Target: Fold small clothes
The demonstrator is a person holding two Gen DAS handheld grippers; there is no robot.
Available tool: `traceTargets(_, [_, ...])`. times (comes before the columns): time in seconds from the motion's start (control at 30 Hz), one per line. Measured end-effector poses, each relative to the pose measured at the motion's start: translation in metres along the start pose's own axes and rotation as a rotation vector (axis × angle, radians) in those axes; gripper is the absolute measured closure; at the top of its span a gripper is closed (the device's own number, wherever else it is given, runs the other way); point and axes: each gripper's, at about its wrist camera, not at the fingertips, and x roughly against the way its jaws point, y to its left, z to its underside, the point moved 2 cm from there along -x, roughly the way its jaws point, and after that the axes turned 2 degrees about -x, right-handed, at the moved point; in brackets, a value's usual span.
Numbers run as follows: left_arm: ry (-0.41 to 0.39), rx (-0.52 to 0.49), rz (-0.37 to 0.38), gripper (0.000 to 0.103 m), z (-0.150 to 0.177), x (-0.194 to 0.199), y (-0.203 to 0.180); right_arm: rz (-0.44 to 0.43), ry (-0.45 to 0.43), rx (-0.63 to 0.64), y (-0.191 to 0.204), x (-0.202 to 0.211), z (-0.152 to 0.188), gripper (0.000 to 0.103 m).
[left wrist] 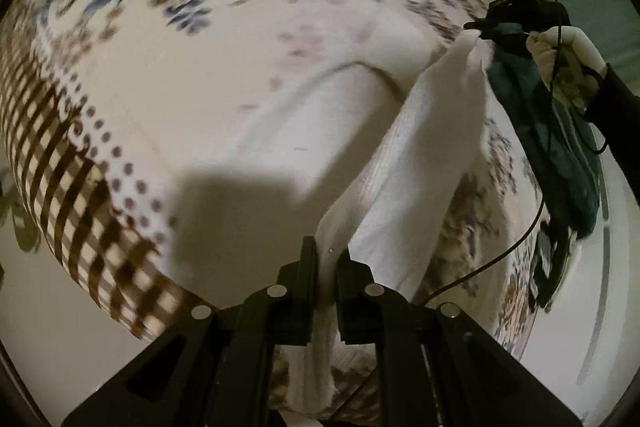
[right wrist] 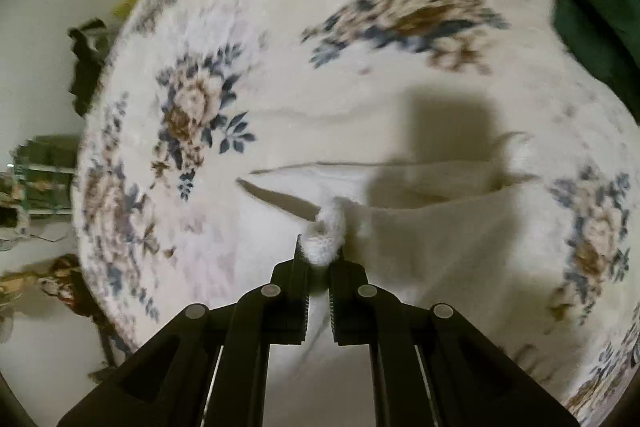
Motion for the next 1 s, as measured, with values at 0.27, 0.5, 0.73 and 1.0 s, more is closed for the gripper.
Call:
traceTargets(0.27, [0.051,0.079,0.024,0.101,-0.011,-0.026,0.074,0.139,0.057,0.0,0.061,-0.093,-0.02,0.095])
traceTargets(0.5, [0.163,0.112,0.054,0.094,-0.012,-0.039,0.088,0.102,0.134,-0.028,0.056,-0.111,-0.016,0.068])
traceTargets(0.73, [0.087,0.127,0.104,0.03,-0.047,-0.004,0.074,-0.177,0.033,-0.164,-0.017,-0.015,0.031,0.032])
traceTargets(1.0, [0.011,-0.049,0.193,0.03,-0.198,-0.054,-0.04,-0.192,-0.045,-0.4,-0.165,0.009,0.081,0.031])
